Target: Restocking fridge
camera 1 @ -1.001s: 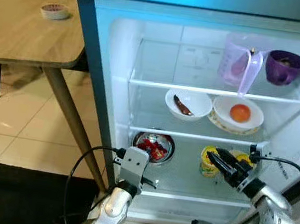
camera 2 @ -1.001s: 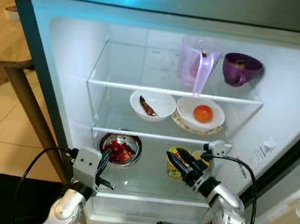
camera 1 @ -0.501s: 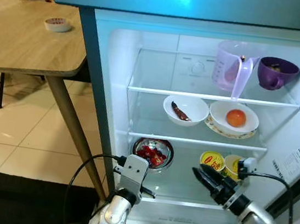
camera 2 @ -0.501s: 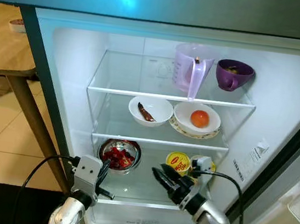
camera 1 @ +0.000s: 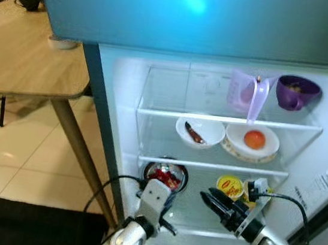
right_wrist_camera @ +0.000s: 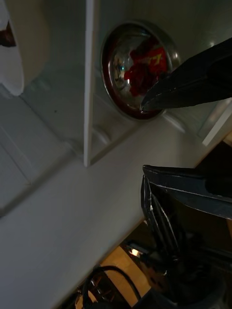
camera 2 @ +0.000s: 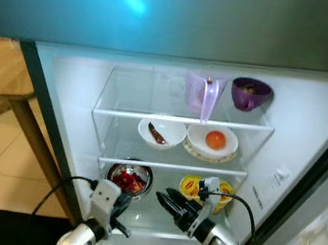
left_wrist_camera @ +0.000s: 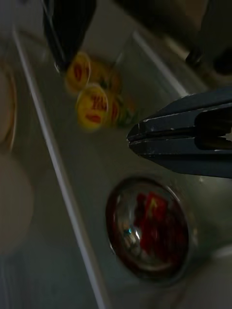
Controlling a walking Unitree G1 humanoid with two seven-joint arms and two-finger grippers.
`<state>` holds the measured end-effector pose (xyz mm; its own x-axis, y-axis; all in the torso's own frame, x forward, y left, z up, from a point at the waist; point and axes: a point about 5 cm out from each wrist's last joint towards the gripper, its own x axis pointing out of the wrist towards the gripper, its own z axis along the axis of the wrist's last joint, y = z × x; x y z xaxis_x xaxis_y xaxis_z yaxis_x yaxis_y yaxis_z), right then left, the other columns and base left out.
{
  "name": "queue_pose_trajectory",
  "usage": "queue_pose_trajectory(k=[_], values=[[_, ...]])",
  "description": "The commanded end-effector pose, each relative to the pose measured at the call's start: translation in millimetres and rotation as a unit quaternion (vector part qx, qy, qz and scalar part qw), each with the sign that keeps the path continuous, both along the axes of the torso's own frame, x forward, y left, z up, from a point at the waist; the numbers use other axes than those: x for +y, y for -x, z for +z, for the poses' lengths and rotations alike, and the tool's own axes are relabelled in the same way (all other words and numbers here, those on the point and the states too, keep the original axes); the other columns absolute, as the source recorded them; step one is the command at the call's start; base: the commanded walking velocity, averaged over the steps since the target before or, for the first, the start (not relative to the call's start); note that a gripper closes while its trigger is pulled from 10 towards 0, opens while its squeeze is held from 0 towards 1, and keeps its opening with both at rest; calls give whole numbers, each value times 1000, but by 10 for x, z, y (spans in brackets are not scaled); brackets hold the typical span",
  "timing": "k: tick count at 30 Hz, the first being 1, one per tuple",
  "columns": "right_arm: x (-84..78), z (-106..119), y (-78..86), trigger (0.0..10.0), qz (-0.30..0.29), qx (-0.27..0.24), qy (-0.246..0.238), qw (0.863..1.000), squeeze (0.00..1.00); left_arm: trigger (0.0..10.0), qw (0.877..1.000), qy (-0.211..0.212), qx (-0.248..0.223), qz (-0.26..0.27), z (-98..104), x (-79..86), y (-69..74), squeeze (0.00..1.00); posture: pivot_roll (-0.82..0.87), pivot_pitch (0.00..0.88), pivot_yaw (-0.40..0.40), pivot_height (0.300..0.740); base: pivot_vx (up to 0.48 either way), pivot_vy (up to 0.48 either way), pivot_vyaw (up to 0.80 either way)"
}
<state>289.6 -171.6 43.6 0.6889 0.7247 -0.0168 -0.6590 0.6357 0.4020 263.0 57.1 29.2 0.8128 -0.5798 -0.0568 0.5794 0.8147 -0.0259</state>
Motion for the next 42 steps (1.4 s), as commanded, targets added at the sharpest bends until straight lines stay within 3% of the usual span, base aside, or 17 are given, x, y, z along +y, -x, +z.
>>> queue_pose_trajectory(k=[1, 4, 7, 11, 14, 21, 31, 42], values=[[16, -41, 26, 10000, 3, 8, 5, 1000, 0, 10000, 999, 35, 24, -10, -24, -207, 78, 0, -67, 0, 16, 621, 0, 0, 0], [15, -78, 32, 10000, -3, 20, 13, 1000, 0, 10000, 999, 35, 29, -11, -36, -198, 79, 0, -67, 0, 17, 621, 0, 0, 0], [-22, -222, 77, 10000, -31, 66, 43, 996, 0, 10000, 998, 27, 55, -15, -97, -167, 71, 0, -68, 0, 17, 621, 0, 0, 0], [-47, -264, 109, 10000, -38, 76, 43, 995, 0, 10000, 997, 18, 69, -23, -127, -162, 63, 0, -71, 0, 19, 621, -120, 0, 0], [-52, -276, 118, 10000, -40, 79, 41, 995, 0, 10000, 997, 32, 70, -26, -116, -161, 60, 0, -71, 0, 19, 621, -280, 0, 0], [-68, -264, 120, 10000, -43, 77, 20, 996, 0, 10000, 996, 19, 71, -39, -143, -174, 86, 0, -73, 0, 21, 625, 0, 0, 0], [-96, -295, 149, 10000, -46, 82, 19, 995, 0, 10000, 992, -1, 77, -103, -186, -306, 195, 0, -72, 0, 19, 665, 0, 0, 0], [-113, -341, 164, 10000, -62, 98, 27, 993, 0, 10000, 987, -9, 79, -136, -189, -387, 233, 0, -73, 0, 20, 700, -44, 0, 0]])
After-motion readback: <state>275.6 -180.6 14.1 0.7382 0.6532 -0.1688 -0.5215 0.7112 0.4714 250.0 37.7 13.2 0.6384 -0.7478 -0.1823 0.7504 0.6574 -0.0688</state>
